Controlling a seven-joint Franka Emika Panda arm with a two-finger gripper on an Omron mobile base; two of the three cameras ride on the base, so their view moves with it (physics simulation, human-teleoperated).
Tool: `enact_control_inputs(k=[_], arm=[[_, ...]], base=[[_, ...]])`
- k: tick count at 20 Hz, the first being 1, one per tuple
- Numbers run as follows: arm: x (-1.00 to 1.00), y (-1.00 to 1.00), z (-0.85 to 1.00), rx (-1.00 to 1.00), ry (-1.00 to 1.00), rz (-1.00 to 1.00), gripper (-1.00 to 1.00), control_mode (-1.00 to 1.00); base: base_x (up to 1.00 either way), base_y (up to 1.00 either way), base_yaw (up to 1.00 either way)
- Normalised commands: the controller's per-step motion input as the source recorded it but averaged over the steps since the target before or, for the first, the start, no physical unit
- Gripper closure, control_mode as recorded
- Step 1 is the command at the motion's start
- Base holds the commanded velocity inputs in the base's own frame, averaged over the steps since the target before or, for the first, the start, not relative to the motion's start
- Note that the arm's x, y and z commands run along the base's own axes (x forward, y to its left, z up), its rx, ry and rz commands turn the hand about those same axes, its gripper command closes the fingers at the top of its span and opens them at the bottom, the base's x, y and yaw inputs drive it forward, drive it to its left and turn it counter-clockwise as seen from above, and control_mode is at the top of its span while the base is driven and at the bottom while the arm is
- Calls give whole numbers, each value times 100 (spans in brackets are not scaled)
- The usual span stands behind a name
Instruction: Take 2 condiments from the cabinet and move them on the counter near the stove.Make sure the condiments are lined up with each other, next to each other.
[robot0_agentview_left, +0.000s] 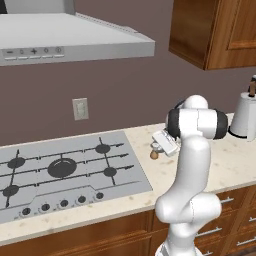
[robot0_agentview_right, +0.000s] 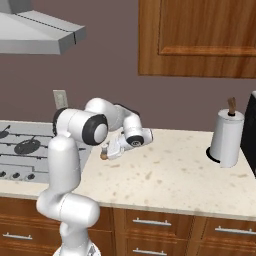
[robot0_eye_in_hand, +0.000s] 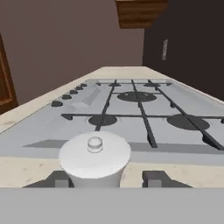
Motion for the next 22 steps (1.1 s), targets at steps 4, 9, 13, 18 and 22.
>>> enact_control_inputs(k=[4,9,13,18,22], arm=[[0,0,3,7,-13,1,-100,-100],[-9,0,17,6,-12,0,-100,-100],[-12,0,42,0,-11,0,-100,-100],[-25,-25,71,-1,-11,0,-100,-100],[-46,-31,80,-5,-15,0,-100,-100]], base=[[0,0,0],[0,0,0],[0,0,0],[0,0,0],[0,0,0]])
